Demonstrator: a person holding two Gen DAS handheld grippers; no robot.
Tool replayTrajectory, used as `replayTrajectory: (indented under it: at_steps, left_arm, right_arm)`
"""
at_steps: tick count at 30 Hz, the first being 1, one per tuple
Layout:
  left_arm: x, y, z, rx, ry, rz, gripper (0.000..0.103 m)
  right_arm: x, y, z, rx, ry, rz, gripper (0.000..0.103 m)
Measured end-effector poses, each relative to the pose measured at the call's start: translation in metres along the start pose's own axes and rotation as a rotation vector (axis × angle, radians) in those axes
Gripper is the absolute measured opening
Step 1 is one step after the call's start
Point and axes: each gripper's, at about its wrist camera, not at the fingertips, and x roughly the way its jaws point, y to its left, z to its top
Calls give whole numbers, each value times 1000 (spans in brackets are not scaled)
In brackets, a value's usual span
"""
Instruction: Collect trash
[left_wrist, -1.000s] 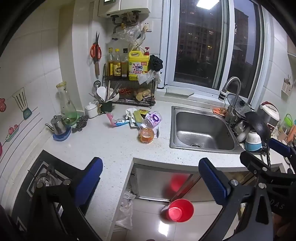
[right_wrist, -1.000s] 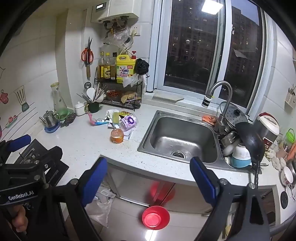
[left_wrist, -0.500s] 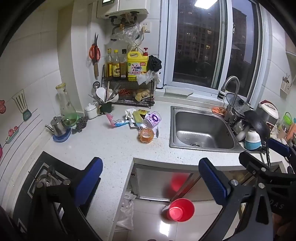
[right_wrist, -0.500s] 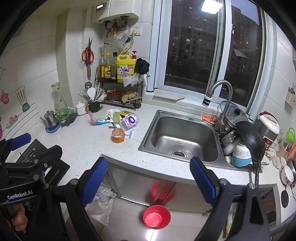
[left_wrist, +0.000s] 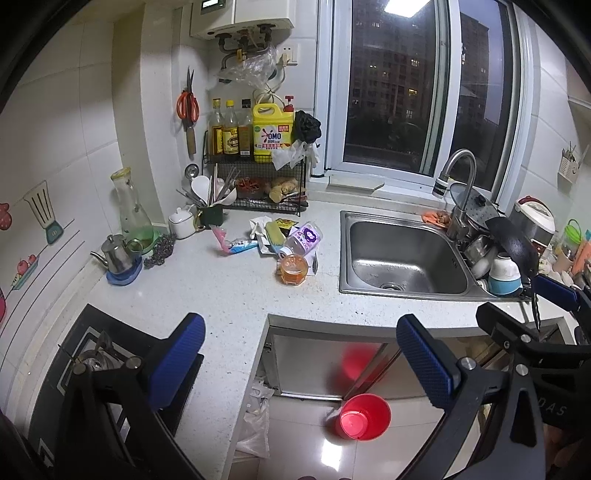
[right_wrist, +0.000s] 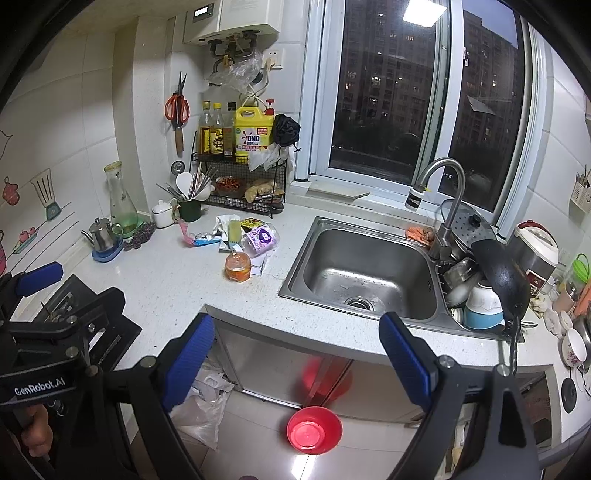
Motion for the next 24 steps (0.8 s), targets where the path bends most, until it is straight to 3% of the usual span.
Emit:
replayTrajectory:
  at_steps: [24]
  left_arm:
    - [4, -2, -1, 0, 17, -6, 103]
  right_arm:
    - [1, -3, -1, -6, 10, 0, 90]
